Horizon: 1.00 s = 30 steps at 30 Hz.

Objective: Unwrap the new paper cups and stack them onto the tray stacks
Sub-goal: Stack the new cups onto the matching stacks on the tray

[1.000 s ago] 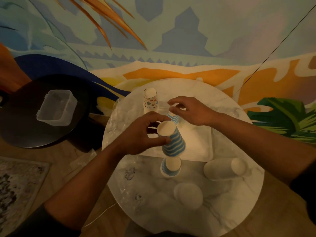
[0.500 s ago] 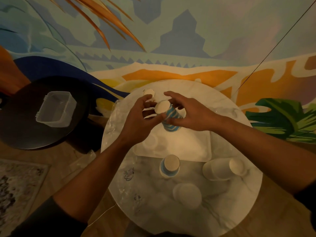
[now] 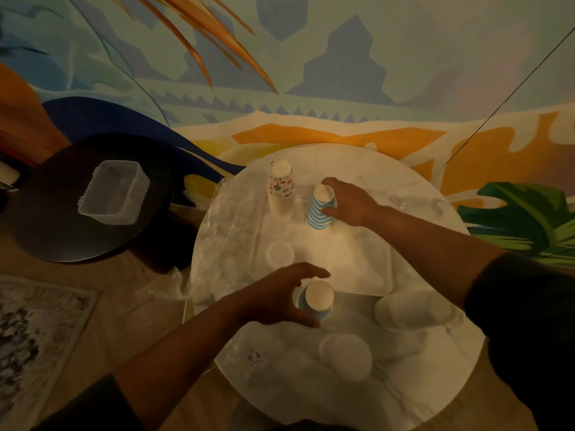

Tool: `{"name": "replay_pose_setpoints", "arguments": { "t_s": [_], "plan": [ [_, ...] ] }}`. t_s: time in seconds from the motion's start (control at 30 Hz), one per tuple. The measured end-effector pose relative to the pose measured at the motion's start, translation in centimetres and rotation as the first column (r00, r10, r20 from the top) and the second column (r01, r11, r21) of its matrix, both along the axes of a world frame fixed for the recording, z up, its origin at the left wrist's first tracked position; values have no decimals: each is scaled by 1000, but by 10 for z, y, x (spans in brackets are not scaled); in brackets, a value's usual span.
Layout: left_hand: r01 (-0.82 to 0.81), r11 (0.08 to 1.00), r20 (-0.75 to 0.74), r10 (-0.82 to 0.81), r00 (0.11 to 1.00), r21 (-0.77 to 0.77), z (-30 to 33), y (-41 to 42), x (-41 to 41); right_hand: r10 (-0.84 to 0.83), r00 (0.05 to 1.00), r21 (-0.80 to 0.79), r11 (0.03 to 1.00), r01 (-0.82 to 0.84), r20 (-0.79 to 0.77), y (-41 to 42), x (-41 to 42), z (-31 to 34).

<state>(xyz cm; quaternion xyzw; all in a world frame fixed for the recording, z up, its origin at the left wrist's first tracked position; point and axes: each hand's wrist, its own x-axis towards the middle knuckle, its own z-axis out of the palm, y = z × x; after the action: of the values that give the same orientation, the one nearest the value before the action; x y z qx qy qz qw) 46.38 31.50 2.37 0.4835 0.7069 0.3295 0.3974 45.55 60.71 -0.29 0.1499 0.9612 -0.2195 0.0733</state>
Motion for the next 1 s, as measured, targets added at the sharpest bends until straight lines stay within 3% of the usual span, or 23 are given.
{"name": "replay_pose_setpoints", "arguments": {
  "t_s": [0.2,0.4,0.53,0.63,0.7,0.8,1.0],
  "plan": [
    [-6,999,-43,8,999,48,-4,3,2,53,993,132,989,-66,105,-1,4,-14],
    [-23,995,-27,26,999,93,16,2,-7,164,984,98,980,-171,73,-10,14,17],
    [-59,988,41,53,998,142,42,3,-19,202,976,-135,972,-191,76,-22,38,70],
    [-94,981,70,83,994,170,59,7,-34,344,916,-381,890,-249,207,-27,58,113],
    [-149,971,67,139,988,188,68,11,-43,388,900,-481,838,-257,196,-32,69,128],
    [-264,939,108,246,963,219,76,20,-55,311,944,-500,838,-219,107,-43,77,138],
    [-455,854,222,406,886,251,77,43,-61,109,990,-320,938,-134,-95,-58,70,132]
  ]
}}
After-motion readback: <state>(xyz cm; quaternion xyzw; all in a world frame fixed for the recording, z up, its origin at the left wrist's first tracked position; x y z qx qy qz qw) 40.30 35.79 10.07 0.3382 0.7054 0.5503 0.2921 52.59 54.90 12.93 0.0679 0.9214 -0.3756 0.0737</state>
